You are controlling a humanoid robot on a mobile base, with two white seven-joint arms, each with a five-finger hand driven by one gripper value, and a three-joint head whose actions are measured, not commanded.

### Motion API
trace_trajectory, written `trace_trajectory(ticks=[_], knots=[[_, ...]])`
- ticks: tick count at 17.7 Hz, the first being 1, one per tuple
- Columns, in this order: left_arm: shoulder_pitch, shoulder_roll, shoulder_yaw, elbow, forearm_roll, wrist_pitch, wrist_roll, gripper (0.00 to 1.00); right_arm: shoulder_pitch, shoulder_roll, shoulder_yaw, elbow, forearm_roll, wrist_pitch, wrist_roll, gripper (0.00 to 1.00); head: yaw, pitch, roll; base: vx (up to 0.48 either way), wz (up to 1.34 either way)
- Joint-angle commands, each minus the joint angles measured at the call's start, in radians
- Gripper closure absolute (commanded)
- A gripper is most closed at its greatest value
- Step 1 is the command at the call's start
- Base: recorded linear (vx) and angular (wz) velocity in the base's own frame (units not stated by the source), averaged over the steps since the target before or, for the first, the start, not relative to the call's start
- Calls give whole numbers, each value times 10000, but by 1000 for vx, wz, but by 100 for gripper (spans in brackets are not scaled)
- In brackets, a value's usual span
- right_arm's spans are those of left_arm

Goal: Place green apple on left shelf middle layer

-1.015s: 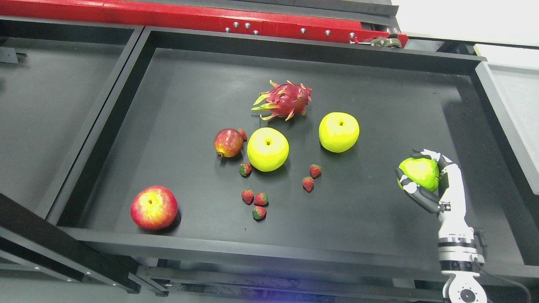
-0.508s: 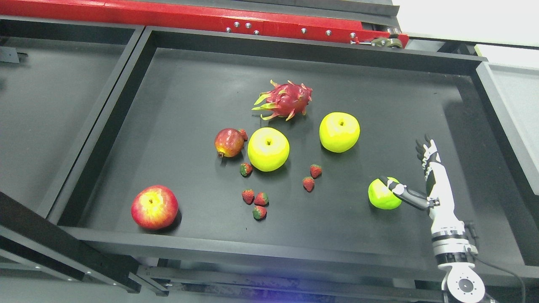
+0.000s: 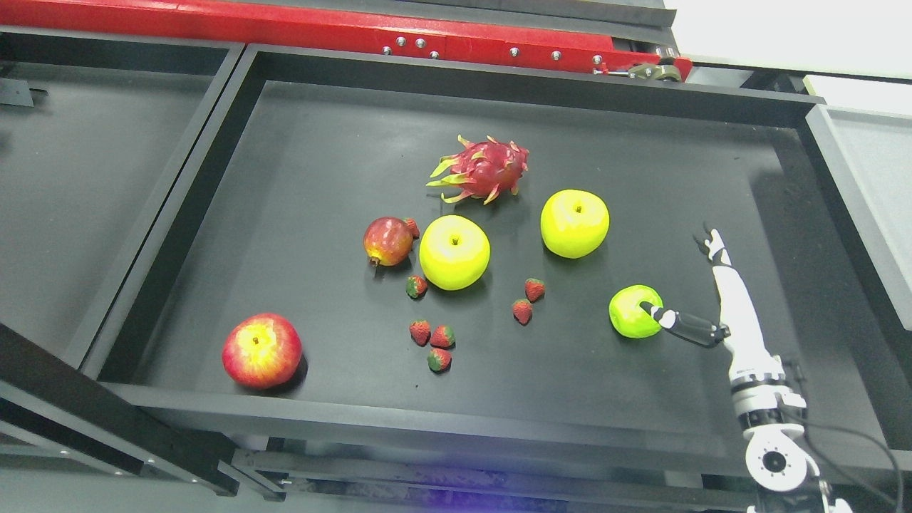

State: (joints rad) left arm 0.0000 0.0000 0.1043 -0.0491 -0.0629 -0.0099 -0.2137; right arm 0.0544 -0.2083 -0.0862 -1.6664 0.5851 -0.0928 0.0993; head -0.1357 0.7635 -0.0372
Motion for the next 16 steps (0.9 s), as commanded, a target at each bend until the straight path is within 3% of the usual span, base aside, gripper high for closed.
trace_trajectory(ticks=[1,3,6,7,9,10,12,16], knots=[[92,175,0,0,0,7,-10,0,-298,-418,479,419,4278,100,-27,2,0,0,0,0,0],[92,175,0,0,0,7,-10,0,-191,-234,265,419,2458,-68,-149,0,0,0,0,0,0],[92,175,0,0,0,7,5,0,-99,195,309,435,-1849,-176,-58,0,0,0,0,0,0],[92,175,0,0,0,7,5,0,-8,591,477,435,-2591,-176,-57,0,0,0,0,0,0],[92,175,0,0,0,7,5,0,8,1709,923,450,-2904,-207,-240,0,0,0,0,0,0],[92,175,0,0,0,7,5,0,69,1909,939,435,-3270,-207,-500,0,0,0,0,0,0],[92,175,0,0,0,7,5,0,253,1909,1670,435,-4373,-329,-1967,0,0,0,0,0,0],[92,175,0,0,0,-8,5,0,422,1909,1767,450,-4547,-330,-2190,0,0,0,0,0,0]])
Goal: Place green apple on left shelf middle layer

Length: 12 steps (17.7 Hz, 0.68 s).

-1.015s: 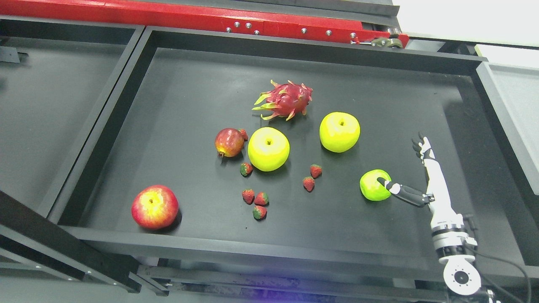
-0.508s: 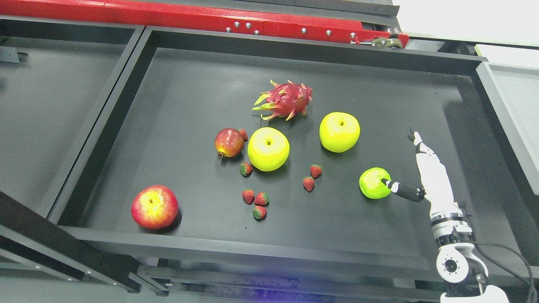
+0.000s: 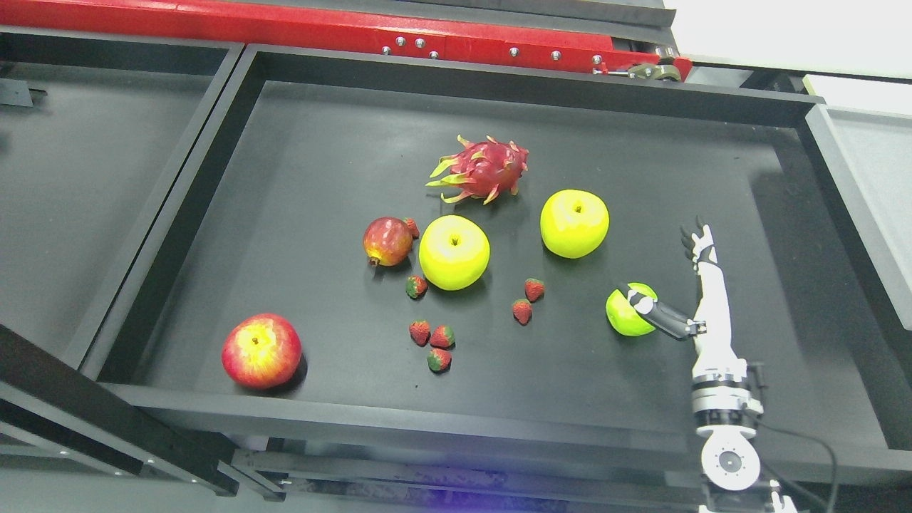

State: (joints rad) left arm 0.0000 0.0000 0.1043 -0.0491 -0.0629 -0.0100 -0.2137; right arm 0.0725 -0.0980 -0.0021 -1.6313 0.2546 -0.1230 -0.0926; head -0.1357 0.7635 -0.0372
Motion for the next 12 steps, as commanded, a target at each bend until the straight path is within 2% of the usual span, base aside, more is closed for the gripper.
trace_trajectory(ticks=[1,12], knots=[[92,175,0,0,0,-7,5,0,303,806,1002,84,-1243,-43,-271,0,0,0,0,0,0],[92,175,0,0,0,8,5,0,303,806,910,83,-1243,19,-302,0,0,0,0,0,0]])
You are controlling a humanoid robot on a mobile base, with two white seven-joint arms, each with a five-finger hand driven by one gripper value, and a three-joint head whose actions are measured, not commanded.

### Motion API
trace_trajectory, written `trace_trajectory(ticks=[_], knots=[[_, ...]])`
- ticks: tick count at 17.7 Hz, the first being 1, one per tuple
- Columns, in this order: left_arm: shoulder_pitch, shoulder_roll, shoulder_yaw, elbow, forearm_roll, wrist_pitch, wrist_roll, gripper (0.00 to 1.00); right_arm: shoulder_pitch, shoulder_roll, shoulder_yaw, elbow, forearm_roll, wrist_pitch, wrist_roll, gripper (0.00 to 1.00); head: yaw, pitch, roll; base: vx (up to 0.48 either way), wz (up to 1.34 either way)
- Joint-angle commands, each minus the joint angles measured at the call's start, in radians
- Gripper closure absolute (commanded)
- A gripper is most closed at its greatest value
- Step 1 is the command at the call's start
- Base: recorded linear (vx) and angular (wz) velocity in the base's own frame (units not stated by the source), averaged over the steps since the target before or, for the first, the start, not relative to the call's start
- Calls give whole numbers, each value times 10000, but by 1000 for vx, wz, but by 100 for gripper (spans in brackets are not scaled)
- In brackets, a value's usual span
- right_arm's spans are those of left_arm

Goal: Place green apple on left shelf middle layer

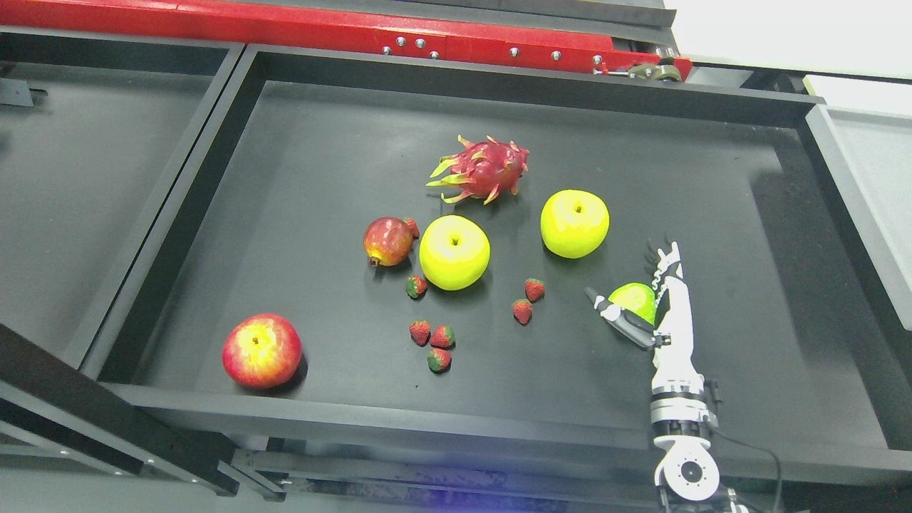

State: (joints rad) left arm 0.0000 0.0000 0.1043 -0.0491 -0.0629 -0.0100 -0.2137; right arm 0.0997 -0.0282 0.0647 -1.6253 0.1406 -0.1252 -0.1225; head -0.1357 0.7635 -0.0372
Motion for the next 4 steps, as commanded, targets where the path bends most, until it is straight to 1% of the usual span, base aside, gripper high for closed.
trace_trajectory(ticks=[1,4], knots=[[92,175,0,0,0,8,-10,0,46,107,243,23,-102,40,-2,0,0,0,0,0,0],[92,175,0,0,0,8,5,0,46,107,243,23,-102,40,-2,0,0,0,0,0,0]])
